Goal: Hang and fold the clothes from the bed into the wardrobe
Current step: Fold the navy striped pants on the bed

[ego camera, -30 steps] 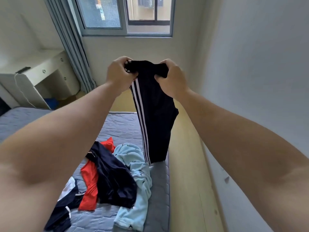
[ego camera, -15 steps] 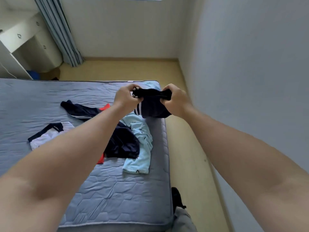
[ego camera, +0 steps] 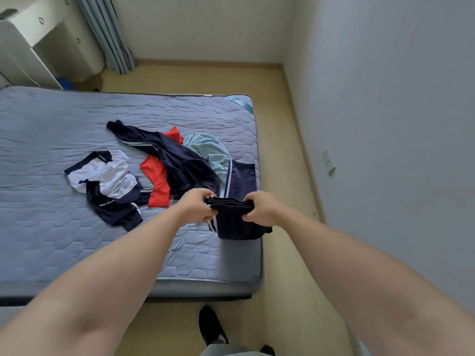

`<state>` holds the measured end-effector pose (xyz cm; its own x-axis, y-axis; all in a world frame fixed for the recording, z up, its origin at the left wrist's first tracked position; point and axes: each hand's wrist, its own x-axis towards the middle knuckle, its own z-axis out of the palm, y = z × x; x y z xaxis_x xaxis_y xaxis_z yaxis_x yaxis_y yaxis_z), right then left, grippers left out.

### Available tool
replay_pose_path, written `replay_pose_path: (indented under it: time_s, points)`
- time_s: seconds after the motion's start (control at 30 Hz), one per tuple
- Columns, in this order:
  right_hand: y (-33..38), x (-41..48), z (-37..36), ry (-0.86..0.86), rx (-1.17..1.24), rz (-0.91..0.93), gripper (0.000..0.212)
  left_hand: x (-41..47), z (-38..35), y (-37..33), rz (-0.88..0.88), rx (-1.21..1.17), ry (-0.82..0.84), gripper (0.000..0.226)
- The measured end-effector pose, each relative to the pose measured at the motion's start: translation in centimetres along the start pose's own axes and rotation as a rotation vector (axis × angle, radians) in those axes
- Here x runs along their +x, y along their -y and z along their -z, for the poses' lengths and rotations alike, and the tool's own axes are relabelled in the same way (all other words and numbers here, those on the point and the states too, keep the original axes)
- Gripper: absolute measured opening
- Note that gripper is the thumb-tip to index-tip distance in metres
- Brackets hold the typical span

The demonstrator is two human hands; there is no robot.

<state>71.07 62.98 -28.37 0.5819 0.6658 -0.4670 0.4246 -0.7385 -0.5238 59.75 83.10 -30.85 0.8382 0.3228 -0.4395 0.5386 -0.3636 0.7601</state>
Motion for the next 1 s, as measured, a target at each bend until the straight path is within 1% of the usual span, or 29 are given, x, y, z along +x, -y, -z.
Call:
replay_pose_path:
  time_s: [0.1,0.17,0.23,0.3,0.43,0.6,0.67,0.73,0.8,0.9,1.0]
  points:
    - [-1.2,-2.3,-2.7,0.101,-0.026,-0.031,0.02,-3.2,-2.5,1.4,0.012,0.201,0.02,0.02]
    - [-2.1,-3.9,-4.7,0.155,-0.036,-0.051,0.022,-5.4,-4.3,2.1,0.015,0.333,0.046,0.024]
    - [-3.0,-5.7,-6.8,0.209,-0.034,-0.061,0.025,-7.7,-6.2,3.1,0.03,0.411,0.057,0.028]
    - [-3.6,-7.5,-8.6,0.241,-0.032,-0.057,0.026,-9.9,-7.8,4.2,0.024,0.447,0.066,0.026]
    - [-4.1,-10.7,-11.5,0.269,-0.06,-0.052,0.027,-13.4,-10.1,6.4,0.026,0.427,0.077,0.023]
    - [-3.7,-13.7,-14.5,0.279,-0.047,-0.064,0.026,-16.4,-11.1,8.5,0.036,0.438,0.158,0.021]
    - [-3.4,-14.9,-16.0,0.291,-0.023,-0.084,0.027,-17.6,-11.3,9.4,0.072,0.428,0.197,0.022]
    - [-2.9,-16.2,-17.9,0.313,0.006,-0.113,0.026,-18.9,-11.5,10.6,0.128,0.449,0.267,0.021]
    - [-2.4,-17.4,-19.8,0.362,0.019,-0.13,0.025,-20.3,-11.4,12.2,0.175,0.47,0.375,0.021]
    - [-1.6,-18.7,-22.1,0.45,-0.006,-0.134,0.029,-21.9,-11.3,14.3,0.24,0.399,0.53,0.021]
    - [-0.9,-19.3,-23.5,0.495,0.014,-0.151,0.034,-22.8,-10.9,15.4,0.271,0.368,0.568,0.023]
